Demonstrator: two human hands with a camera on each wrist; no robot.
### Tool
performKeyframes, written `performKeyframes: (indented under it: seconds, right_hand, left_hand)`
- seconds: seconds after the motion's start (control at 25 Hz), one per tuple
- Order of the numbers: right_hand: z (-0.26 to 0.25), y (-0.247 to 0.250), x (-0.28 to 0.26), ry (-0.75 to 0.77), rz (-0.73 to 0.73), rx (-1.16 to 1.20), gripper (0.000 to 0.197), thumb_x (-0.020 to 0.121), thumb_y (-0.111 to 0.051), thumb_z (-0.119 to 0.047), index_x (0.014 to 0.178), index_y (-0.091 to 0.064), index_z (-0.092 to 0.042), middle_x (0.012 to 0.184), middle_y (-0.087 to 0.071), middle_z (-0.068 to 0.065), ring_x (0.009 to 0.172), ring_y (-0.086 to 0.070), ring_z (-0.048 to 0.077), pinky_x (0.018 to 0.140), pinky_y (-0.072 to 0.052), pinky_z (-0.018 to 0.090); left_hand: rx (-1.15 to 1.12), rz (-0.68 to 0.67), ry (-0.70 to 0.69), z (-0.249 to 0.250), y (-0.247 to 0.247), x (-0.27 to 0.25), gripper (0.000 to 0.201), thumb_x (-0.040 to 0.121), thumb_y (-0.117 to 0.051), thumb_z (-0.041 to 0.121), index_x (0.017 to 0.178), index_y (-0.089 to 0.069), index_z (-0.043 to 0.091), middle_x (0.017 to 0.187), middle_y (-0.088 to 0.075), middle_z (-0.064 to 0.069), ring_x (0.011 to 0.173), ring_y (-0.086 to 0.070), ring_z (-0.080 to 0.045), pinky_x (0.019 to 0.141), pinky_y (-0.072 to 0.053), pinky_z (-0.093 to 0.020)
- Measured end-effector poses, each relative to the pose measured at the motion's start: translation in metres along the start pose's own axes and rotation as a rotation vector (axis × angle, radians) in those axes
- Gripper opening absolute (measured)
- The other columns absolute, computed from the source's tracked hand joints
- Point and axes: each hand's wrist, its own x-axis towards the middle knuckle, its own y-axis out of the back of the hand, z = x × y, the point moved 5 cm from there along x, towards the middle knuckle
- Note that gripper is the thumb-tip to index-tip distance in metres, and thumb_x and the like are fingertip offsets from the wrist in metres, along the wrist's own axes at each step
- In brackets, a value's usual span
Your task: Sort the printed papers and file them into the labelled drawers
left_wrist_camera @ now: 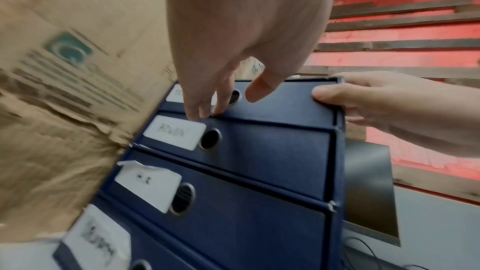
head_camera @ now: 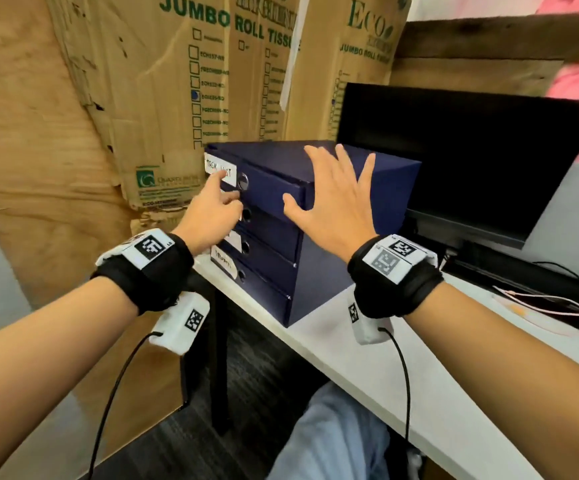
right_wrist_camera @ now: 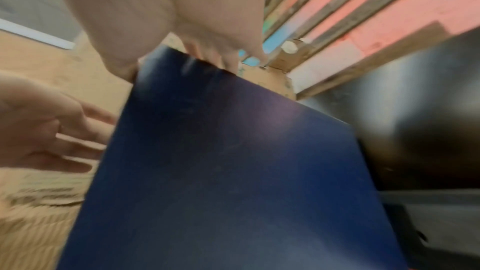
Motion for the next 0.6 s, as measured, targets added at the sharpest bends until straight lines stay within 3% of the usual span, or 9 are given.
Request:
performKeyframes:
  seconds: [0.08, 0.16, 0.2, 0.28, 0.32, 0.4, 0.48, 0.56, 0.6]
  right_hand:
    - [0.015, -0.003, 0.001, -0.068, -0.092, 0.120, 0.068, 0.090, -0.049, -0.056, 0.144, -0.037, -0.017, 0.146, -0.044, 0.001, 0.145, -0.023, 0.022, 0.117, -0.003, 0.056]
    - [0.015, -0.005, 0.001, -0.061, -0.101, 0.155, 0.062, 0.092, -0.051, -0.052, 0.140, -0.042, -0.014, 0.144, -0.046, 0.001, 0.143, -0.025, 0.022, 0.117, -0.010, 0.052]
    - [0.013, -0.006, 0.001, -0.060, -0.092, 0.168, 0.060, 0.093, -0.051, -0.050, 0.139, -0.043, -0.013, 0.143, -0.046, 0.002, 0.143, -0.025, 0.023, 0.117, -0.013, 0.051]
    - [0.009, -0.008, 0.001, -0.065, -0.105, 0.181, 0.062, 0.094, -0.049, -0.050, 0.142, -0.040, -0.013, 0.148, -0.041, 0.002, 0.145, -0.020, 0.023, 0.117, -0.013, 0.051]
    - [0.009, -0.007, -0.001, -0.063, -0.129, 0.172, 0.064, 0.095, -0.046, -0.053, 0.145, -0.037, -0.014, 0.151, -0.037, 0.002, 0.147, -0.017, 0.021, 0.117, -0.011, 0.051]
    - [0.013, 0.000, -0.006, -0.037, -0.178, 0.145, 0.066, 0.096, -0.038, -0.057, 0.149, -0.031, -0.018, 0.156, -0.030, 0.001, 0.148, -0.013, 0.019, 0.118, -0.007, 0.051]
    - [0.029, 0.012, -0.015, -0.045, -0.198, 0.109, 0.060, 0.099, -0.033, -0.054, 0.150, -0.029, -0.023, 0.158, -0.026, 0.002, 0.148, -0.012, 0.020, 0.118, -0.005, 0.051]
    - [0.062, 0.024, -0.027, -0.100, -0.181, 0.033, 0.053, 0.100, -0.037, -0.043, 0.149, -0.031, -0.024, 0.156, -0.029, 0.005, 0.148, -0.014, 0.024, 0.118, -0.006, 0.051]
    - [0.080, 0.027, -0.034, -0.145, -0.164, -0.048, 0.052, 0.099, -0.041, -0.038, 0.148, -0.033, -0.024, 0.154, -0.032, 0.005, 0.147, -0.017, 0.026, 0.118, -0.008, 0.053]
  left_hand:
    - [-0.038, 0.001, -0.001, 0.011, -0.025, 0.002, 0.071, 0.090, -0.050, 0.015, 0.152, -0.014, 0.017, 0.132, -0.055, 0.001, 0.123, -0.047, -0.010, 0.096, -0.037, -0.021]
    - [0.000, 0.058, -0.022, 0.017, -0.036, -0.001, 0.066, 0.093, -0.048, 0.012, 0.151, -0.017, 0.017, 0.103, -0.057, 0.011, 0.102, -0.048, -0.013, 0.077, -0.032, -0.015]
    - [0.015, 0.075, -0.025, 0.018, -0.038, -0.002, 0.065, 0.094, -0.047, 0.013, 0.151, -0.016, 0.016, 0.095, -0.054, 0.010, 0.096, -0.047, -0.015, 0.073, -0.032, -0.017]
    - [0.051, 0.083, -0.044, 0.020, -0.041, -0.004, 0.067, 0.093, -0.046, 0.013, 0.151, -0.013, 0.012, 0.109, -0.055, -0.001, 0.099, -0.051, -0.023, 0.078, -0.036, -0.026]
    - [0.066, 0.103, -0.080, 0.025, -0.044, -0.007, 0.067, 0.092, -0.046, 0.012, 0.151, -0.013, 0.010, 0.125, -0.053, -0.008, 0.113, -0.050, -0.027, 0.088, -0.038, -0.031]
    - [0.112, 0.196, -0.233, 0.041, -0.056, -0.018, 0.067, 0.090, -0.045, 0.007, 0.151, -0.017, 0.006, 0.153, -0.024, -0.017, 0.142, -0.021, -0.031, 0.115, -0.020, -0.033]
    - [0.126, 0.282, -0.503, 0.076, -0.079, -0.044, 0.065, 0.087, -0.041, 0.003, 0.149, -0.024, 0.006, 0.157, -0.007, -0.017, 0.145, -0.005, -0.031, 0.114, -0.002, -0.017]
    - [0.102, 0.240, -0.713, 0.110, -0.107, -0.066, 0.063, 0.084, -0.040, 0.004, 0.146, -0.032, 0.009, 0.154, -0.013, -0.014, 0.142, -0.010, -0.029, 0.107, -0.002, -0.005]
    - [0.094, 0.173, -0.781, 0.120, -0.123, -0.073, 0.061, 0.084, -0.041, 0.005, 0.145, -0.036, 0.010, 0.152, -0.018, -0.013, 0.140, -0.013, -0.028, 0.107, -0.005, -0.006]
